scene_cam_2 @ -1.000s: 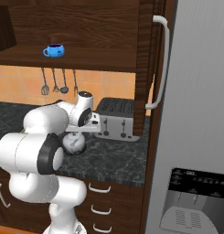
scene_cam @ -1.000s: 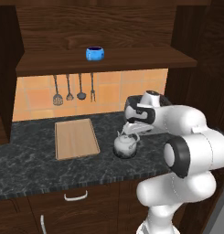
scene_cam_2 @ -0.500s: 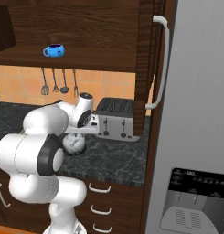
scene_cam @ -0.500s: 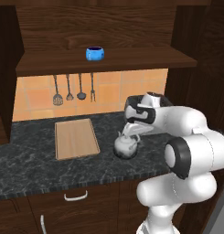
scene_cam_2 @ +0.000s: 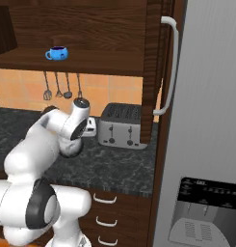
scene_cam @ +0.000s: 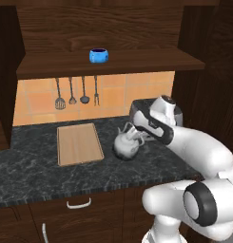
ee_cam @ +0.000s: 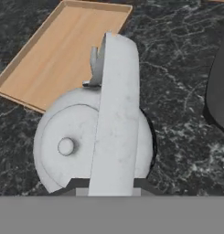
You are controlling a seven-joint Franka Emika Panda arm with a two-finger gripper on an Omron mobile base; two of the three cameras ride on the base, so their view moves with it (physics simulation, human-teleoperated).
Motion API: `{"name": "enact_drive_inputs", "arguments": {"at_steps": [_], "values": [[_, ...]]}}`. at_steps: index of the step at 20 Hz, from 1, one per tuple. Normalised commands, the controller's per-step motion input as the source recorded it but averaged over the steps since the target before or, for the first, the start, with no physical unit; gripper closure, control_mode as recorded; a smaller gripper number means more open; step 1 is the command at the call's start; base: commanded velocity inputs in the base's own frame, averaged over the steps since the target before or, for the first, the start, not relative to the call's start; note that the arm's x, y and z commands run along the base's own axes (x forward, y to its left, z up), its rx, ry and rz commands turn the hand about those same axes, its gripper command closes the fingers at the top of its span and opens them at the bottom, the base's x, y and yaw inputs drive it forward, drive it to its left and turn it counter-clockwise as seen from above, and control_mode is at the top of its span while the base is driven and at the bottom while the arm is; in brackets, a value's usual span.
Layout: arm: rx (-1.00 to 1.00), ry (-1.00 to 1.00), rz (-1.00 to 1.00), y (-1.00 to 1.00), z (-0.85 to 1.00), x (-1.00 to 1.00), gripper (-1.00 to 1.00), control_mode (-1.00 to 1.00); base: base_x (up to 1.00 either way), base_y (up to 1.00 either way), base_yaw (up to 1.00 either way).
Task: Pick the kettle from the counter and place it on the tray. Then pick the mug from the cabinet and place it on the tray. Then close the cabinet doors.
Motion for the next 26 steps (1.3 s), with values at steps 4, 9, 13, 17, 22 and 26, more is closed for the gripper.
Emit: {"name": "enact_drive_inputs", "arguments": {"at_steps": [4, 9, 13, 17, 22, 26], "values": [[0.02, -0.12, -0.11, 0.76, 0.21, -0.13, 1.00, -1.00, 0.00, 0.00, 0.00], [0.09, -0.01, -0.09, 0.71, 0.32, 0.18, 1.00, -1.00, 0.00, 0.00, 0.00], [0.02, 0.00, -0.11, 0.70, 0.18, 0.48, 1.00, -1.00, 0.00, 0.00, 0.00], [0.00, 0.07, -0.11, 0.61, 0.14, 0.74, 1.00, -1.00, 0.00, 0.00, 0.00], [0.02, 0.07, -0.05, 0.55, 0.13, 0.65, 1.00, -1.00, 0.00, 0.00, 0.00], [0.01, 0.09, 0.00, 0.41, 0.06, 0.59, 1.00, -1.00, 0.00, 0.00, 0.00]]}}
